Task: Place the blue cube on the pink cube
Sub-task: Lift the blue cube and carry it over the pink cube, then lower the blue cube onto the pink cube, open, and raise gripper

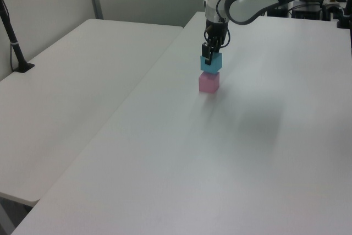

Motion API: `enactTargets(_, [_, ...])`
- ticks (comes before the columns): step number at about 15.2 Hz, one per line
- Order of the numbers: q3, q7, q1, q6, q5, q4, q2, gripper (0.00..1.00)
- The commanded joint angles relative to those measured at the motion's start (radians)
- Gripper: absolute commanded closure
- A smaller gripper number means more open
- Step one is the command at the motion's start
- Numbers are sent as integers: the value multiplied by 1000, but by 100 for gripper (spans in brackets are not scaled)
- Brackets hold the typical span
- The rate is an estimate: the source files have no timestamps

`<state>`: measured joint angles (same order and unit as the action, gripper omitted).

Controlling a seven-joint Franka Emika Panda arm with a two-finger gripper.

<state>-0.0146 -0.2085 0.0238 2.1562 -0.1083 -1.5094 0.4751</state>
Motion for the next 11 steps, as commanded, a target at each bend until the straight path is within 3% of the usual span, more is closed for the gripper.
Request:
enactTargets(1, [-11, -15, 24, -3, 9, -23, -9, 25])
enactTargets(2, [-11, -17, 31, -3, 7, -25, -9, 0])
enactTargets(6, [-11, -15, 36, -25, 4, -26, -64, 0])
enactTargets(11, [-14, -15, 28, -255, 7, -26, -226, 0])
